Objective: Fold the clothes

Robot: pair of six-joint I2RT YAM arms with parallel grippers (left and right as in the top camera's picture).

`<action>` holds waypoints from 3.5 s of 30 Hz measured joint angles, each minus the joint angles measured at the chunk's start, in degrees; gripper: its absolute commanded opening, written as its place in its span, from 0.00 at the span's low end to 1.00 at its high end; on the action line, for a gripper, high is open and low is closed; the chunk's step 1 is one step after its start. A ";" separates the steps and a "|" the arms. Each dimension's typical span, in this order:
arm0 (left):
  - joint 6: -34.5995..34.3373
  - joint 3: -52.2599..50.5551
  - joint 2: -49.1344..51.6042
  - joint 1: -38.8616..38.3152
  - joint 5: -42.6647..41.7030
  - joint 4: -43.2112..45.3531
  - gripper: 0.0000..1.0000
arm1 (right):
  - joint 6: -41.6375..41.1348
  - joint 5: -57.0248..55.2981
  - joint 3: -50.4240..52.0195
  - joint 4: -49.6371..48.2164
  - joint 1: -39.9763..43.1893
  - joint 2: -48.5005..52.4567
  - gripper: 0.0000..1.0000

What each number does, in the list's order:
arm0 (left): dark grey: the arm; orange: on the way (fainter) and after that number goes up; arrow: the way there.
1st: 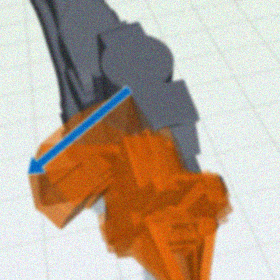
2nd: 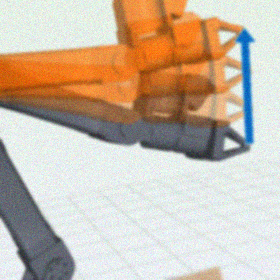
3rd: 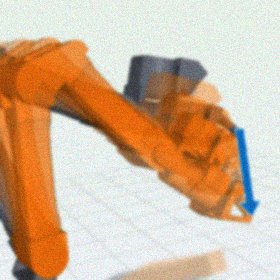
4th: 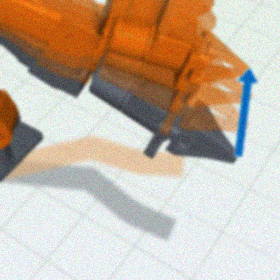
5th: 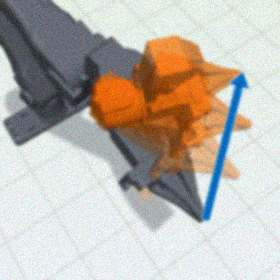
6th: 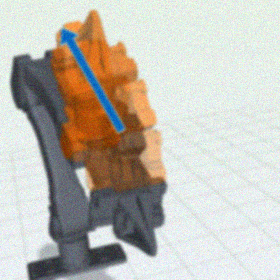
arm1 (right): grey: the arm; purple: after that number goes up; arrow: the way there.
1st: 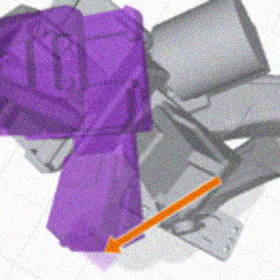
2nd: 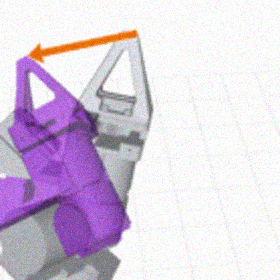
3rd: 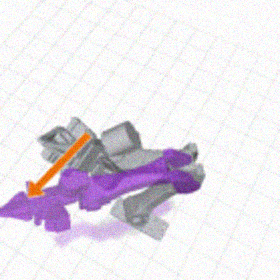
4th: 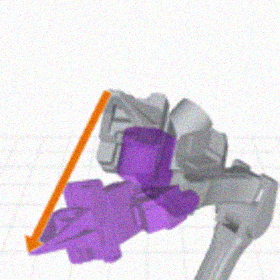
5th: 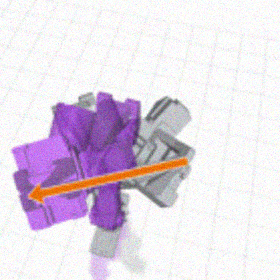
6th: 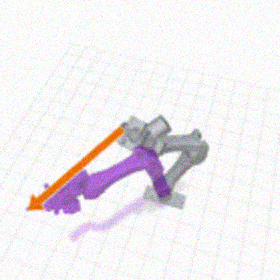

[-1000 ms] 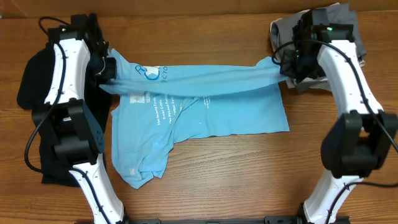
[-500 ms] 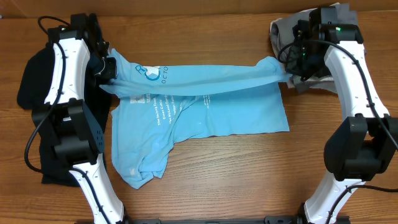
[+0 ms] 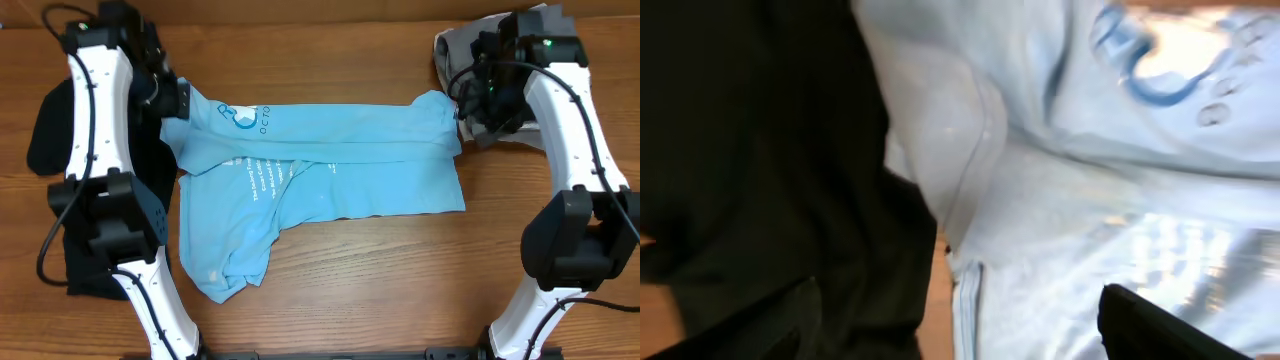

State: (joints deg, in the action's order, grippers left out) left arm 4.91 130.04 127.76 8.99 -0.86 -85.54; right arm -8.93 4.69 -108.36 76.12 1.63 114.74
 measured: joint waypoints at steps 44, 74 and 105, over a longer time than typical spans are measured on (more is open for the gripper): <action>-8.79 -21.94 -33.77 -3.02 -0.72 0.90 1.00 | -18.97 -1.90 32.02 -8.33 -14.80 -41.33 0.93; -5.95 -45.75 -18.71 -1.38 -0.15 26.99 0.89 | -19.37 -2.62 34.88 -11.58 -14.80 -40.98 0.97; -9.27 -59.30 -18.64 7.50 -2.80 54.58 0.04 | -19.32 -2.80 34.88 -12.31 -14.80 -36.94 0.97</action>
State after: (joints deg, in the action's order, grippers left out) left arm -4.36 70.74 109.12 16.49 -3.66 -30.96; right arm -28.25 1.89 -73.47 63.81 -13.17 77.80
